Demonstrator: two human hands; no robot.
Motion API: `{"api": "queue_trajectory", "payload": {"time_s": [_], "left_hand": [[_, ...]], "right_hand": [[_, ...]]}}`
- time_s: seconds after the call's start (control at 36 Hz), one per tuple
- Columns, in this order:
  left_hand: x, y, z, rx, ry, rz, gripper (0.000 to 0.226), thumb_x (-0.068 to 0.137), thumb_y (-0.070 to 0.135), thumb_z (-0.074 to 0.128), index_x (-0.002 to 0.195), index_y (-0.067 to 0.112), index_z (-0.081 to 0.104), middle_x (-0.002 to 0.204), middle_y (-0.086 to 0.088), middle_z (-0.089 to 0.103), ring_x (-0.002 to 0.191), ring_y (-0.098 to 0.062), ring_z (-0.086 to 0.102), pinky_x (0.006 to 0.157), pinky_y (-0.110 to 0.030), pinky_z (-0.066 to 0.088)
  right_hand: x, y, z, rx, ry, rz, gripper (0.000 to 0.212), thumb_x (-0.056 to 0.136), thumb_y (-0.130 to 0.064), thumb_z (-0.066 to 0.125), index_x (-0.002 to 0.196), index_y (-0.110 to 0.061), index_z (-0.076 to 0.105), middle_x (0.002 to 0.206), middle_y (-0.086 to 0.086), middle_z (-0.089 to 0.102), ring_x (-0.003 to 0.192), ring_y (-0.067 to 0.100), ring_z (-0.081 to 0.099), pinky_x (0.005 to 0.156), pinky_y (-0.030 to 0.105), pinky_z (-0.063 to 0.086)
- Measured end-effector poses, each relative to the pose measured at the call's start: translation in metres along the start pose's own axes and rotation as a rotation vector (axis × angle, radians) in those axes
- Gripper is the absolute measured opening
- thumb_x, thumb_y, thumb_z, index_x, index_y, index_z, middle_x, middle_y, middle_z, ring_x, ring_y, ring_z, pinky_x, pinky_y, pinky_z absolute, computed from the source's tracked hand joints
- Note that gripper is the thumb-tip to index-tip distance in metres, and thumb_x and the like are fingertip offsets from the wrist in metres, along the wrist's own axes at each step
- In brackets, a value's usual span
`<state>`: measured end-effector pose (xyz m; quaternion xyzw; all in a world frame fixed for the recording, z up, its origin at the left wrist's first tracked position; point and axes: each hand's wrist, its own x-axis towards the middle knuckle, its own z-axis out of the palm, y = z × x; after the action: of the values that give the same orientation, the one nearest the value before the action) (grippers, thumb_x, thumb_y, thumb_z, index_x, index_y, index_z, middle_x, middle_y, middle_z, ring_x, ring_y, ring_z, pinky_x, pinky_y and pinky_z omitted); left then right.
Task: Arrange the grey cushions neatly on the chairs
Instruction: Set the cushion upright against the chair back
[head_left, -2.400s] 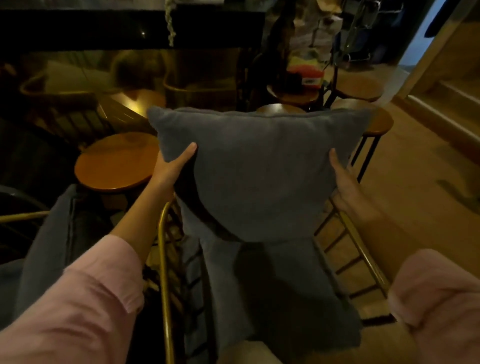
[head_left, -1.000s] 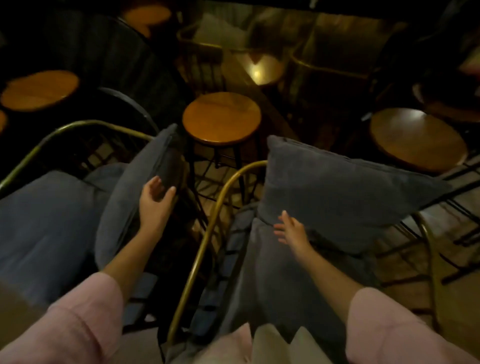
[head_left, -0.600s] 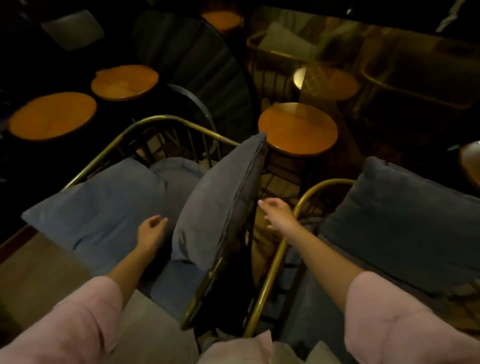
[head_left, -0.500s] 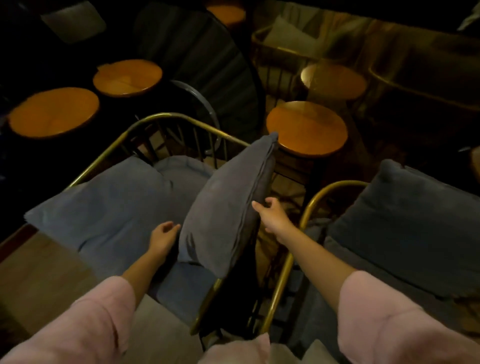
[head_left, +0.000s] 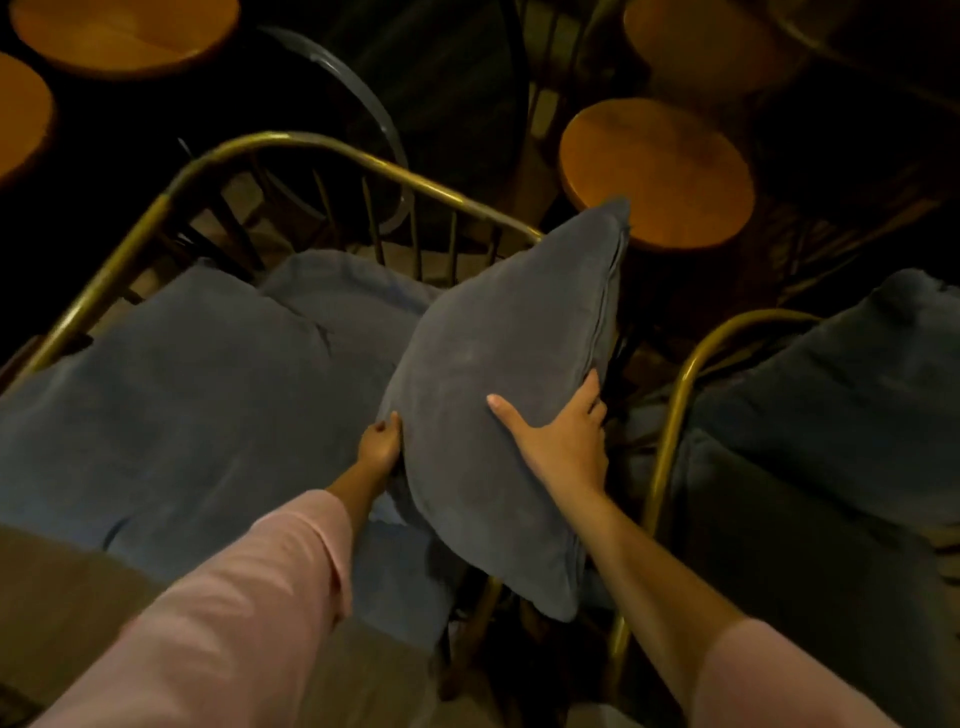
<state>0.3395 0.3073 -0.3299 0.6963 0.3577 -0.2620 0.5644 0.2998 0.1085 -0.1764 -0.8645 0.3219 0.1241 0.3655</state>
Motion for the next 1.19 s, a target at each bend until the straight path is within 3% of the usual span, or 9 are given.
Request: {"api": "queue_trajectory", "payload": {"time_s": [0.14, 0.31, 0.42, 0.47, 0.58, 0.67, 0.81, 1.0, 1.19], "left_hand": [[0.081, -0.020, 0.000, 0.156, -0.027, -0.056, 0.091, 0.089, 0.074, 0.024, 0.142, 0.005, 0.049, 0.148, -0.024, 0.047, 0.134, -0.042, 0.045, 0.113, -0.054, 0.035], [0.052, 0.007, 0.013, 0.230, 0.014, -0.070, 0.077, 0.100, 0.060, 0.019, 0.153, 0.005, 0.028, 0.160, -0.023, 0.021, 0.145, -0.041, 0.026, 0.121, -0.052, 0.018], [0.053, 0.002, 0.016, 0.167, 0.030, -0.061, 0.072, 0.101, 0.057, 0.022, 0.152, 0.007, 0.029, 0.160, -0.022, 0.022, 0.144, -0.041, 0.027, 0.121, -0.052, 0.019], [0.052, 0.001, 0.013, 0.153, 0.008, -0.039, 0.074, 0.099, 0.060, 0.023, 0.152, 0.010, 0.031, 0.159, -0.021, 0.024, 0.144, -0.040, 0.028, 0.121, -0.053, 0.020], [0.092, -0.030, 0.003, 0.044, -0.070, -0.010, 0.105, 0.067, 0.095, 0.032, 0.144, 0.026, 0.047, 0.151, -0.009, 0.046, 0.135, -0.033, 0.044, 0.115, -0.054, 0.032], [0.049, -0.007, 0.000, -0.017, -0.191, 0.065, 0.080, 0.082, 0.079, 0.039, 0.136, 0.023, 0.057, 0.130, -0.001, 0.062, 0.115, -0.022, 0.058, 0.103, -0.044, 0.043], [0.017, 0.004, -0.016, -0.120, -0.259, 0.107, 0.085, 0.070, 0.089, 0.048, 0.130, 0.032, 0.064, 0.132, 0.001, 0.065, 0.122, -0.021, 0.060, 0.111, -0.048, 0.040], [-0.058, 0.032, -0.015, -0.098, -0.424, 0.090, 0.055, 0.083, 0.076, 0.039, 0.112, 0.037, 0.067, 0.104, 0.009, 0.077, 0.097, -0.011, 0.072, 0.086, -0.034, 0.051], [-0.110, 0.049, -0.004, -0.013, -0.276, 0.168, 0.082, 0.068, 0.081, 0.061, 0.127, 0.024, 0.062, 0.122, -0.005, 0.068, 0.106, -0.027, 0.067, 0.097, -0.047, 0.050]], "right_hand": [[0.011, 0.006, 0.007, -0.032, 0.058, -0.043, 0.120, 0.069, -0.079, 0.065, 0.157, -0.028, 0.002, 0.159, 0.006, 0.027, 0.138, 0.035, 0.041, 0.105, 0.052, 0.042], [0.023, 0.014, 0.007, 0.064, 0.138, -0.172, 0.095, 0.078, -0.057, 0.073, 0.152, -0.024, 0.024, 0.148, 0.004, 0.049, 0.130, 0.030, 0.053, 0.102, 0.050, 0.048], [0.026, 0.014, 0.003, 0.117, 0.180, -0.286, 0.063, 0.084, -0.033, 0.077, 0.135, -0.015, 0.045, 0.124, 0.002, 0.065, 0.111, 0.023, 0.065, 0.085, 0.030, 0.053], [0.023, 0.012, 0.000, 0.141, 0.173, -0.335, 0.052, 0.085, -0.026, 0.077, 0.128, -0.013, 0.050, 0.111, -0.011, 0.064, 0.100, 0.009, 0.065, 0.080, 0.024, 0.054], [0.013, 0.019, -0.012, 0.184, 0.155, -0.401, 0.041, 0.087, -0.018, 0.075, 0.121, -0.011, 0.053, 0.099, -0.032, 0.051, 0.083, -0.023, 0.055, 0.072, 0.003, 0.048], [0.000, 0.028, -0.029, 0.229, 0.156, -0.442, 0.040, 0.087, -0.013, 0.075, 0.120, -0.010, 0.053, 0.100, -0.031, 0.052, 0.086, -0.029, 0.053, 0.072, -0.002, 0.045], [-0.020, 0.047, -0.067, 0.285, 0.132, -0.471, 0.042, 0.086, -0.012, 0.076, 0.116, -0.022, 0.048, 0.104, -0.027, 0.056, 0.096, -0.024, 0.056, 0.076, 0.001, 0.046], [-0.033, 0.104, -0.124, 0.321, 0.059, -0.386, 0.052, 0.084, -0.020, 0.077, 0.127, -0.022, 0.047, 0.117, -0.023, 0.056, 0.102, -0.020, 0.056, 0.084, 0.006, 0.050], [-0.045, 0.170, -0.167, 0.440, -0.027, -0.146, 0.076, 0.082, -0.028, 0.078, 0.146, -0.022, 0.036, 0.147, 0.004, 0.049, 0.130, 0.024, 0.052, 0.105, 0.044, 0.048]]}}
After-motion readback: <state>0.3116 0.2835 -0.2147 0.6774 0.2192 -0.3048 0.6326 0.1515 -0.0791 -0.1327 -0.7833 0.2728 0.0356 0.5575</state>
